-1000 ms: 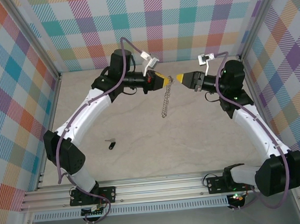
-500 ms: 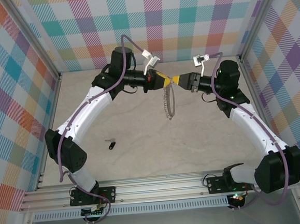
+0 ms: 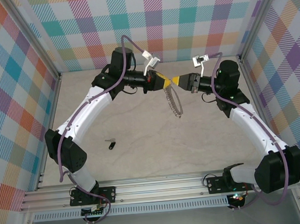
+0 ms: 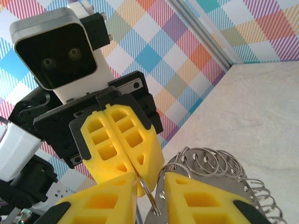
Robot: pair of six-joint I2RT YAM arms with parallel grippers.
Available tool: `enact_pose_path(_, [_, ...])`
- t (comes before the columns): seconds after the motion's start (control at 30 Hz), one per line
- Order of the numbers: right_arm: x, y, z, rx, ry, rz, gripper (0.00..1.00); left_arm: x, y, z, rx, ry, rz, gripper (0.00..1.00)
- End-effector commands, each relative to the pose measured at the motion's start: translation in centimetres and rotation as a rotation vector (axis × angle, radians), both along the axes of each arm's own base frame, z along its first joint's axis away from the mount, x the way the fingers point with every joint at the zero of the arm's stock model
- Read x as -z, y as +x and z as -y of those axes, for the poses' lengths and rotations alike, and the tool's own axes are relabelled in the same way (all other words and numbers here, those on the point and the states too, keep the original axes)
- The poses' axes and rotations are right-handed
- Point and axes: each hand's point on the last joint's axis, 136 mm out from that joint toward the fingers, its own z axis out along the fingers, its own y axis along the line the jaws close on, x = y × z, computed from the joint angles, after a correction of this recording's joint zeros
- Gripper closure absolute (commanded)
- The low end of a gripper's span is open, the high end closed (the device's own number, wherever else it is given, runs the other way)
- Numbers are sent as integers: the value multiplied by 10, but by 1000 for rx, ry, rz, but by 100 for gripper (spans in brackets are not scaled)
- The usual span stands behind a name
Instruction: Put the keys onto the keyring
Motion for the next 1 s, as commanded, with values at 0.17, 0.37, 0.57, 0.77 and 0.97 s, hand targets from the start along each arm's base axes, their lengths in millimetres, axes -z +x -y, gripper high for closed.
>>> enact_pose_path(0.17, [-9, -7, -8, -73, 3, 57, 81, -22, -9, 2, 45, -42, 55, 100])
enact_pose_path(0.37, [-10, -7, -11, -80, 1, 64, 96, -20, -9, 3, 49, -38, 52, 100])
enact_pose_path(0.57, [-9, 2, -6, -8, -16, 83, 100, -21, 2, 3, -17, -27, 37, 98])
enact_pose_path(0.77, [-12, 14, 6, 112, -8, 129, 100, -34, 36, -18, -254, -92, 4, 61])
enact_pose_path(0.97, [-28, 15, 13, 168, 64, 222, 100, -34, 48, -38, -384, -159, -48, 44])
